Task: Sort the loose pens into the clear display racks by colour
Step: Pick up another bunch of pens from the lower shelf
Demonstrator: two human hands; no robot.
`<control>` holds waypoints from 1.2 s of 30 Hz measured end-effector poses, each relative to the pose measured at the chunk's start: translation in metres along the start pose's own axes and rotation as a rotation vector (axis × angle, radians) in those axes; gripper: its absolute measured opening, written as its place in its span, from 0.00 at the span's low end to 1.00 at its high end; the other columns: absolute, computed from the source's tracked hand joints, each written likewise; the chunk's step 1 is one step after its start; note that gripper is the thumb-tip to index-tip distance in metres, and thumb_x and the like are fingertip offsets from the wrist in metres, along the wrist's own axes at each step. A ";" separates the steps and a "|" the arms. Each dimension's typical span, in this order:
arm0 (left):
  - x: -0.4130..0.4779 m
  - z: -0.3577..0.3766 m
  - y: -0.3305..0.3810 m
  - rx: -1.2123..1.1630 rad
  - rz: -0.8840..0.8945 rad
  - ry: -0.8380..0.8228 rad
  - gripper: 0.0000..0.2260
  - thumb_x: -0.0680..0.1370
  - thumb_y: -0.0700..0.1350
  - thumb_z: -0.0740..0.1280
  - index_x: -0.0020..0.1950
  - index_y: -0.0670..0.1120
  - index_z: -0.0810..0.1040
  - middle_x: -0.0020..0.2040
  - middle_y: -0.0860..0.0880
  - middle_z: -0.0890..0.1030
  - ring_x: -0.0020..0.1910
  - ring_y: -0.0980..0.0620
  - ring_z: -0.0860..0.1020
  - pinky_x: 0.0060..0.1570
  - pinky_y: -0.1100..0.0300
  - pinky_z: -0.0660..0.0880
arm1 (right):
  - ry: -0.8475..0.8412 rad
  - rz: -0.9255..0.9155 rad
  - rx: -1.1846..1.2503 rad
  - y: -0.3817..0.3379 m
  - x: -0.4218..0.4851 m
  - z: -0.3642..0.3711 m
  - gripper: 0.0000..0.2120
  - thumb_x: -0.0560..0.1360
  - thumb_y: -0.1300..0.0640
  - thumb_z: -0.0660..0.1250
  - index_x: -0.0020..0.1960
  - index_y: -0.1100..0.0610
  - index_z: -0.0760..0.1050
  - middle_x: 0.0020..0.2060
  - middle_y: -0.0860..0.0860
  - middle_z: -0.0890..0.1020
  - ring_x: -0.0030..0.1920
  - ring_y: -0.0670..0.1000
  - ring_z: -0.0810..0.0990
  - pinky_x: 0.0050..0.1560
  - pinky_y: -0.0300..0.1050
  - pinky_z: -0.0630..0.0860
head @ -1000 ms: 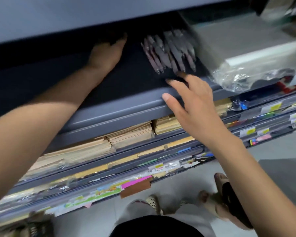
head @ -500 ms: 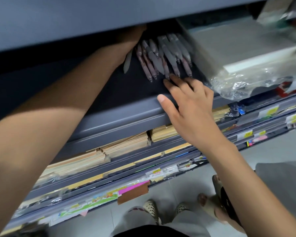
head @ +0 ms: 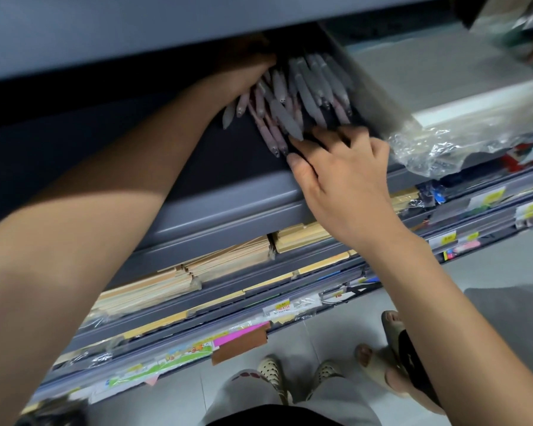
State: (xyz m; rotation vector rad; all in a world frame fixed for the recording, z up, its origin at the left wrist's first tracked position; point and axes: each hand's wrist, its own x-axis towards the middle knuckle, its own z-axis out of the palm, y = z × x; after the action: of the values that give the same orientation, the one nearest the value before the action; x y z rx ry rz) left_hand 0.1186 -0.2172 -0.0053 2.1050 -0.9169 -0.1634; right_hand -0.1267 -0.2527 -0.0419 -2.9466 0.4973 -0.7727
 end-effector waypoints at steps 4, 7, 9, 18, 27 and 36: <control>0.005 0.006 0.001 0.010 -0.002 -0.038 0.06 0.81 0.45 0.63 0.56 0.49 0.77 0.52 0.50 0.78 0.50 0.55 0.75 0.44 0.68 0.71 | 0.087 0.106 0.233 0.005 -0.002 0.000 0.13 0.79 0.45 0.61 0.56 0.49 0.80 0.54 0.46 0.82 0.55 0.55 0.72 0.55 0.46 0.59; 0.003 0.010 0.004 0.032 0.016 -0.117 0.11 0.81 0.46 0.61 0.61 0.48 0.78 0.51 0.51 0.79 0.47 0.56 0.77 0.43 0.69 0.73 | 0.127 0.121 0.310 0.002 -0.006 0.000 0.12 0.77 0.46 0.65 0.55 0.51 0.81 0.49 0.49 0.82 0.53 0.55 0.73 0.55 0.47 0.61; 0.005 0.010 0.002 0.010 0.027 -0.099 0.12 0.81 0.45 0.61 0.63 0.47 0.77 0.51 0.51 0.78 0.45 0.59 0.76 0.39 0.73 0.71 | 0.081 0.095 0.319 -0.004 0.000 -0.002 0.13 0.77 0.45 0.66 0.55 0.51 0.80 0.49 0.50 0.82 0.54 0.57 0.74 0.55 0.50 0.64; 0.007 0.009 -0.005 0.006 -0.017 0.027 0.05 0.80 0.45 0.63 0.45 0.55 0.74 0.40 0.58 0.73 0.38 0.66 0.71 0.30 0.79 0.66 | 0.022 0.010 0.369 -0.014 0.026 0.000 0.04 0.74 0.59 0.70 0.47 0.59 0.79 0.42 0.56 0.83 0.45 0.59 0.80 0.44 0.53 0.77; 0.006 0.009 -0.003 -0.046 -0.056 0.079 0.06 0.80 0.48 0.65 0.43 0.54 0.75 0.40 0.57 0.75 0.38 0.65 0.72 0.33 0.76 0.67 | 0.027 0.091 0.442 -0.018 0.044 0.013 0.05 0.75 0.58 0.68 0.47 0.59 0.79 0.42 0.54 0.83 0.43 0.56 0.80 0.45 0.52 0.76; -0.007 0.007 0.007 -0.053 -0.021 -0.114 0.04 0.78 0.48 0.63 0.48 0.52 0.77 0.39 0.48 0.80 0.22 0.57 0.79 0.17 0.64 0.70 | 0.070 0.167 0.306 -0.018 0.046 0.008 0.12 0.73 0.45 0.70 0.46 0.53 0.79 0.40 0.52 0.84 0.44 0.57 0.82 0.41 0.48 0.78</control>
State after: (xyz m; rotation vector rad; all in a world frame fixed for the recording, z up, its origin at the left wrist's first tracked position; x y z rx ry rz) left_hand 0.1069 -0.2199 -0.0062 2.0740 -0.9472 -0.3184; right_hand -0.0797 -0.2505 -0.0246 -2.5693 0.5645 -0.8486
